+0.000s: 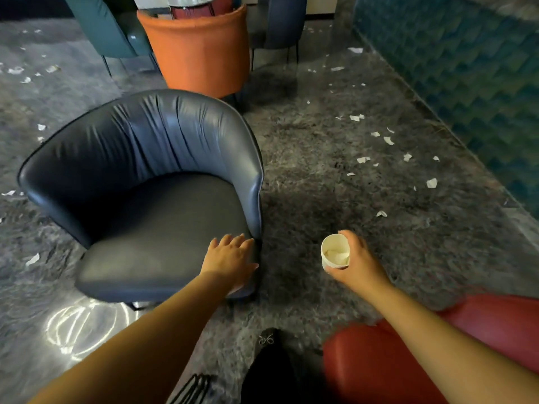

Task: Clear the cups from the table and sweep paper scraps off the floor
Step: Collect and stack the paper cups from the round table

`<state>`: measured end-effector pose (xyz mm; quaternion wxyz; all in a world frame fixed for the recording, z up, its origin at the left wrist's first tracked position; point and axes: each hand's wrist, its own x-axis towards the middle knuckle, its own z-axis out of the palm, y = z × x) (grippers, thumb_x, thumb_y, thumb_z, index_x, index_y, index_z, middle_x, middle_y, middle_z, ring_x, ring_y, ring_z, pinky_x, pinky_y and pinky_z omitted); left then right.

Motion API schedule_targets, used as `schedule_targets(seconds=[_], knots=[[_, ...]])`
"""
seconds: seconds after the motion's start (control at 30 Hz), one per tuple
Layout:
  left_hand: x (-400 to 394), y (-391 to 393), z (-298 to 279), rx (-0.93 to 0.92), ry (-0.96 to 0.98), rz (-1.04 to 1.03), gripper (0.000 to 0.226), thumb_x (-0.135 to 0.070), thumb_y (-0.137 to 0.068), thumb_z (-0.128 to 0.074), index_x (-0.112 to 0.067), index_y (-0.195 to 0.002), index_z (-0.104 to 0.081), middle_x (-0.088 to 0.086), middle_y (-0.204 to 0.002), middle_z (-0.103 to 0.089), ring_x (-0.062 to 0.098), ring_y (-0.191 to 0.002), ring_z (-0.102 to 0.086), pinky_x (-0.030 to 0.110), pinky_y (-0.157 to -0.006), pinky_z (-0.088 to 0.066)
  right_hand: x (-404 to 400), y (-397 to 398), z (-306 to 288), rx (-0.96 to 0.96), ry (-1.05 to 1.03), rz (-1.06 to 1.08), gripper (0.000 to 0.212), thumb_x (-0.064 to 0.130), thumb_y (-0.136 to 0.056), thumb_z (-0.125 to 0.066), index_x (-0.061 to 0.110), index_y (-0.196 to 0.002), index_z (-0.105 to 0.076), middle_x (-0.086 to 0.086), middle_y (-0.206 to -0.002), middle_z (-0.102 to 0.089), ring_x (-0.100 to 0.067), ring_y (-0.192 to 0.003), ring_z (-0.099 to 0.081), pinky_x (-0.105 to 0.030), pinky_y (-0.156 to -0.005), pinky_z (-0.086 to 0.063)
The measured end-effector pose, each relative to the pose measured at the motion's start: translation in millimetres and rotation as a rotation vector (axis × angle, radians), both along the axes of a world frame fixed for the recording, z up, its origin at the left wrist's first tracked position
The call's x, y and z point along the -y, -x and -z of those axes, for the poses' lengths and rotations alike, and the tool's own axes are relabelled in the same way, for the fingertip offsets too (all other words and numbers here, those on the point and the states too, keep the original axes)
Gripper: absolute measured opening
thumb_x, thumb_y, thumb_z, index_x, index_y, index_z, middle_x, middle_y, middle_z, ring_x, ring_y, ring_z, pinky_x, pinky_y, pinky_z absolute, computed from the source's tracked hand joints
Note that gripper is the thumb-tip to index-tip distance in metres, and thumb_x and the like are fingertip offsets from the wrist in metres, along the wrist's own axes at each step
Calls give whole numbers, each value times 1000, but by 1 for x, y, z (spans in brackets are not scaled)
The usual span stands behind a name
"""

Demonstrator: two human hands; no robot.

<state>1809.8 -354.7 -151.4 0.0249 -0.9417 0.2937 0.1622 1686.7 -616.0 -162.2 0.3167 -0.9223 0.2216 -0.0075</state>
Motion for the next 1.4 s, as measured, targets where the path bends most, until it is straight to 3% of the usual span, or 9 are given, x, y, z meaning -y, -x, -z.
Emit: schedule_targets(seconds=[0.3,0.5,0.67,1.1,1.4], knots=[[75,-141,-26,-4,36,97,68,-54,-96,-44,-30,-155,-19,-2,-162,-18,25,-149,-12,46,-120,-11,54,-134,-20,66,-89,123,89,24,-65,-87,17,-139,-39,-10,-136,-43,-28,-117,-50,-35,-93,-47],[145,-225,-29,51,82,125,65,-56,-95,-44,-29,-152,-27,-3,-160,-24,23,-147,-16,46,-118,-13,116,-208,-26,47,-98,161,88,24,-67,-85,18,-141,-37,-9,-136,-43,-26,-119,-48,-32,-94,-44],[221,-308,-28,48,92,110,64,-55,-96,-42,-30,-153,-24,-2,-160,-23,24,-148,-15,47,-118,-12,190,-291,-29,43,-89,124,86,26,-68,-85,19,-140,-38,-8,-136,-43,-25,-120,-46,-38,-97,-44],[369,-523,-33,46,47,-39,66,-58,-95,-40,-32,-153,-22,-4,-159,-27,22,-146,-22,44,-116,-20,355,-538,-46,20,-56,-37,85,31,-71,-83,19,-141,-36,-8,-136,-43,-25,-120,-46,-31,-94,-42],[445,-745,-27,60,35,-76,67,-58,-96,-40,-30,-153,-22,-3,-159,-25,23,-146,-22,44,-116,-20,440,-756,-39,11,-34,-78,88,36,-67,-83,25,-141,-36,-4,-137,-45,-25,-120,-48,-32,-92,-44]])
